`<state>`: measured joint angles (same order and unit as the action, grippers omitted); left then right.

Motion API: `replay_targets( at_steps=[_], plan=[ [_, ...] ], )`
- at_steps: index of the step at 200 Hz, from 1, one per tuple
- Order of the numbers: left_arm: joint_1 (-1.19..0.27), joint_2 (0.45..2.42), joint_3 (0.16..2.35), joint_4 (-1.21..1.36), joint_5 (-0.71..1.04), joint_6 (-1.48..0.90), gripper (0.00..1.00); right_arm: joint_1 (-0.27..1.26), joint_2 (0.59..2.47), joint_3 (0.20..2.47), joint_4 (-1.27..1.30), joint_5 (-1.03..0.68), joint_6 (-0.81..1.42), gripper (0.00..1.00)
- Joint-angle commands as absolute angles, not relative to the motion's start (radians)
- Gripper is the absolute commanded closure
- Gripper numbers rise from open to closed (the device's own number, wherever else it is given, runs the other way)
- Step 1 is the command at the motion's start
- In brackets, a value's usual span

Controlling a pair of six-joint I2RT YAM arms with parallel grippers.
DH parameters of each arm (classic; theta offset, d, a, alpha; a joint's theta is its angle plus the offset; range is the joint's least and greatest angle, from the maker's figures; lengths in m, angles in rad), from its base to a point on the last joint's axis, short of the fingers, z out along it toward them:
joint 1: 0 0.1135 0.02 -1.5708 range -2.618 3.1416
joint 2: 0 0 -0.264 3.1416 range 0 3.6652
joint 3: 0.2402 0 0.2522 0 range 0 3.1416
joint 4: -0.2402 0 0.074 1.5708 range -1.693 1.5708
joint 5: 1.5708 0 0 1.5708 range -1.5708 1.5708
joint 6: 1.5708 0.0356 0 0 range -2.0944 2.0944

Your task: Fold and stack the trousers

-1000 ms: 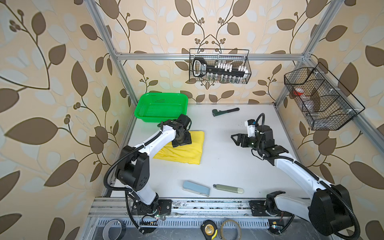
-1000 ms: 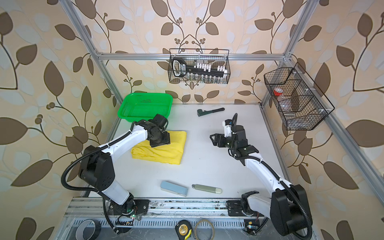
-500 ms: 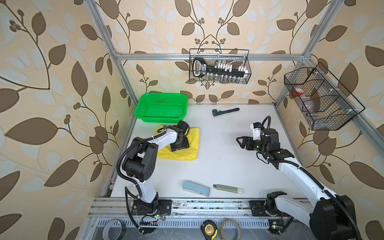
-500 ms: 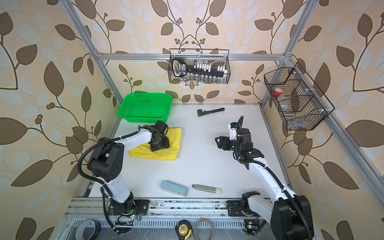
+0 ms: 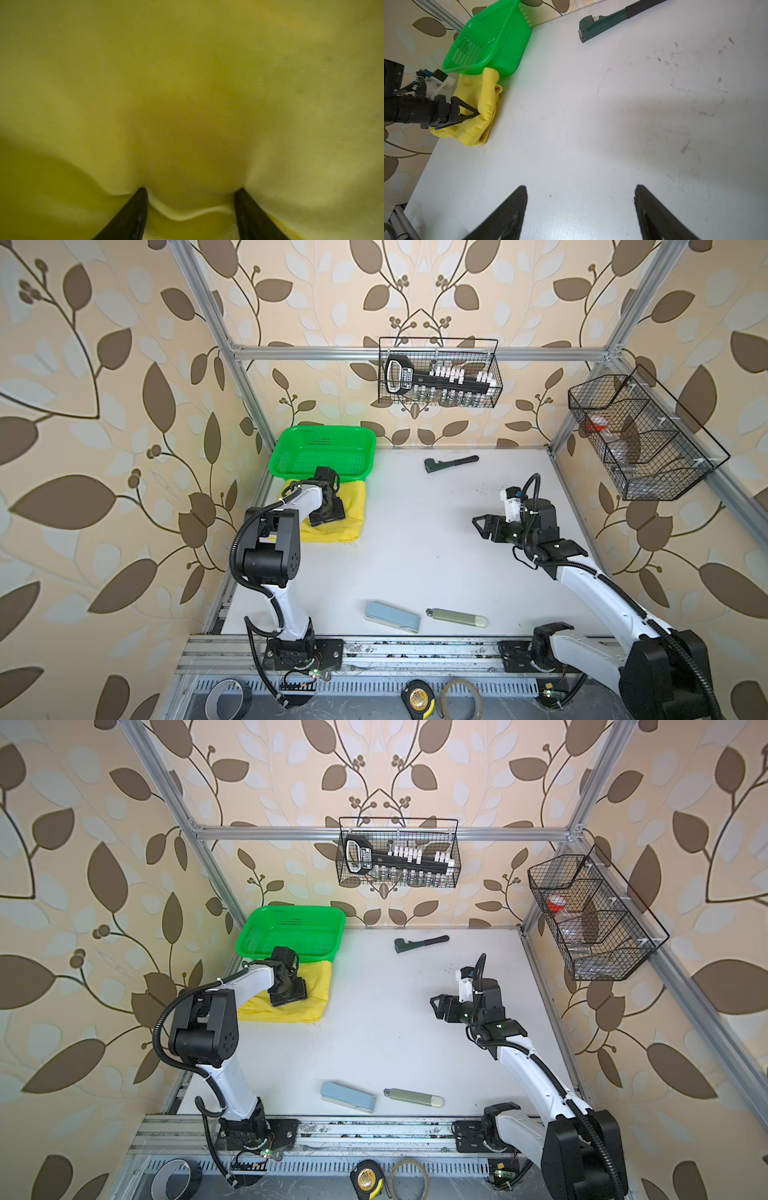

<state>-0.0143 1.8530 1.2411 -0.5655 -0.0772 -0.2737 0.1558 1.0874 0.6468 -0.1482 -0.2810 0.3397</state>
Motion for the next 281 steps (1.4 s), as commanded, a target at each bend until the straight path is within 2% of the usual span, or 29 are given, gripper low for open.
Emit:
replay_targets(
  at_steps=[1, 64, 85, 91, 99, 108, 115, 143, 168, 185, 201, 217, 235, 243, 261, 272, 281],
  plan=[
    [0.024, 1.903, 1.273, -0.638, -0.131, -0.228, 0.32, 0.153, 1.079, 0.628, -0.152, -0.291, 0.336, 0.18],
    [0.027, 1.746, 1.28, -0.687, -0.037, -0.14, 0.29, 0.141, 1.091, 0.632, -0.106, -0.283, 0.335, 0.18],
    [0.025, 1.626, 1.234, -0.681, 0.014, -0.097, 0.24, 0.119, 1.102, 0.634, -0.075, -0.281, 0.321, 0.17],
    [0.025, 1.585, 1.208, -0.661, 0.026, -0.081, 0.22, 0.114, 1.104, 0.635, -0.066, -0.267, 0.315, 0.06],
    [0.024, 1.528, 1.167, -0.622, 0.05, -0.054, 0.18, 0.104, 1.106, 0.633, -0.053, -0.243, 0.3, 0.04],
    [0.024, 1.461, 1.109, -0.566, 0.059, -0.028, 0.11, 0.09, 1.104, 0.623, -0.029, -0.214, 0.278, 0.04],
    [0.024, 1.404, 1.063, -0.515, 0.067, -0.006, 0.01, 0.081, 1.104, 0.612, -0.006, -0.187, 0.261, 0.03],
    [0.025, 1.282, 0.876, -0.297, 0.05, 0.049, 0.01, 0.072, 1.111, 0.559, 0.089, -0.012, 0.209, 0.0],
    [0.024, 1.258, 0.708, -0.022, -0.015, 0.017, 0.01, 0.071, 1.109, 0.455, 0.243, 0.176, 0.173, 0.0],
    [0.024, 1.258, 0.62, 0.153, -0.073, -0.008, 0.01, 0.07, 1.13, 0.355, 0.438, 0.3, 0.123, 0.0],
    [0.026, 1.285, 0.557, 0.306, -0.108, -0.017, 0.01, 0.069, 1.182, 0.273, 0.66, 0.294, 0.033, 0.0],
    [0.025, 1.336, 0.558, 0.383, -0.116, -0.035, 0.01, 0.067, 1.244, 0.275, 0.777, 0.269, 0.015, 0.0],
    [0.025, 1.386, 0.627, 0.32, -0.075, -0.019, 0.01, 0.063, 1.335, 0.267, 0.891, 0.181, -0.006, 0.0],
    [0.026, 1.377, 0.6, 0.389, -0.066, -0.023, 0.01, 0.044, 1.308, 0.268, 0.836, 0.169, 0.012, 0.0],
    [0.026, 1.385, 0.574, 0.482, -0.071, -0.047, 0.01, 0.039, 1.369, 0.13, 1.169, 0.135, 0.005, 0.0],
    [0.025, 1.401, 0.614, 0.412, -0.047, -0.042, 0.01, 0.061, 1.333, 0.166, 1.023, 0.192, 0.002, 0.0],
    [0.026, 1.401, 0.614, 0.409, -0.05, -0.044, 0.01, 0.035, 1.362, 0.168, 1.08, 0.14, 0.015, 0.0]
  ],
)
